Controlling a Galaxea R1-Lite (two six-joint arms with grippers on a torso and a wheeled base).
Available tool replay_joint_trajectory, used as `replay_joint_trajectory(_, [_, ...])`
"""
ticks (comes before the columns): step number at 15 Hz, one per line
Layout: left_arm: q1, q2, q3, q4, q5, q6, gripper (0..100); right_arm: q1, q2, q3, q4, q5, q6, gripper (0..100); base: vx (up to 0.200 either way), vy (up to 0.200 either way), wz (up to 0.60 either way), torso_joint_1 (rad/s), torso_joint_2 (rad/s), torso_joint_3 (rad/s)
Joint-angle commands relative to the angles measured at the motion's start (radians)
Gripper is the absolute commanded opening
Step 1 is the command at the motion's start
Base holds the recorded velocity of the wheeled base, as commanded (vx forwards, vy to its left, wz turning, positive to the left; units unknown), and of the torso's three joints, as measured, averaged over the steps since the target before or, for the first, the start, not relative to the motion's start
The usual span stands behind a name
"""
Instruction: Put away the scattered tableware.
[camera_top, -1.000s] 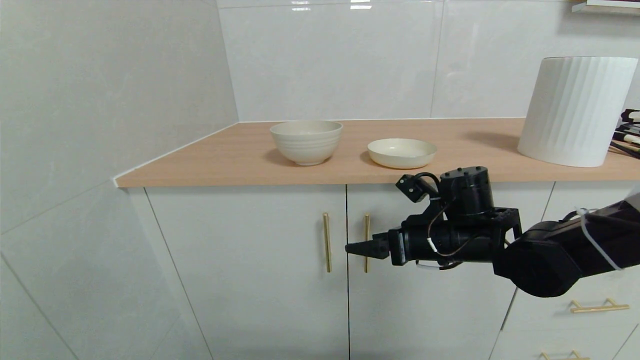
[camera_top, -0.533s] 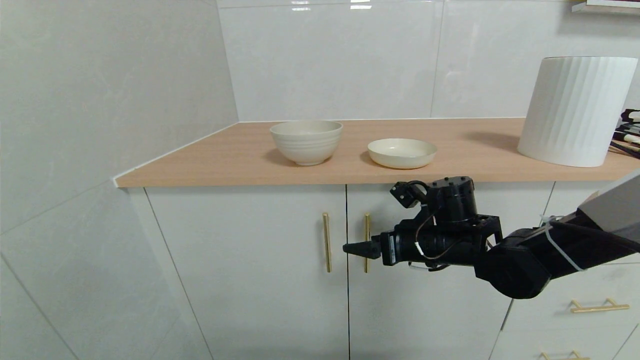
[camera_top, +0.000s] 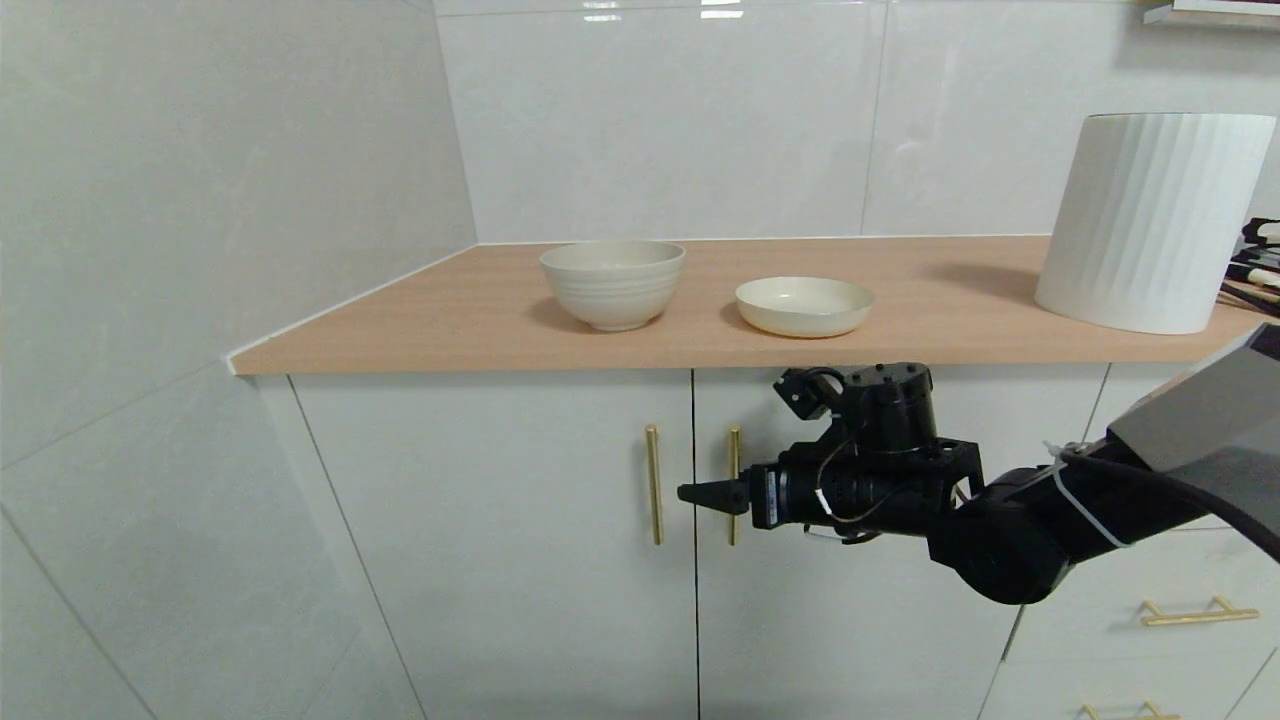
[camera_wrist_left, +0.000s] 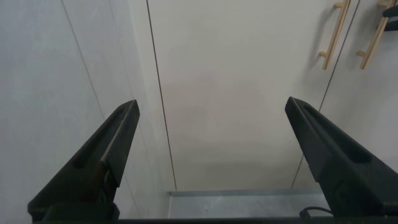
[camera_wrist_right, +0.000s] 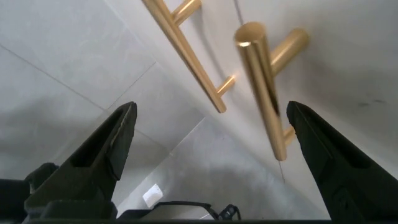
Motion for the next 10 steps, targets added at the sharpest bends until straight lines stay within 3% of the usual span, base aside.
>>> replay_joint_trajectory(1, [0.000, 0.000, 0.000, 0.000, 0.000, 0.000, 100, 0.008, 0.008, -0.007, 0.000, 0.001, 0.003, 100, 0.000, 0.000, 0.00, 0.000, 0.00, 0.000])
replay_joint_trajectory(10, [0.000, 0.000, 0.000, 0.000, 0.000, 0.000, 100, 0.051, 0.013, 0.007, -0.046, 0.007, 0.067, 100, 0.000, 0.000, 0.00, 0.000, 0.00, 0.000])
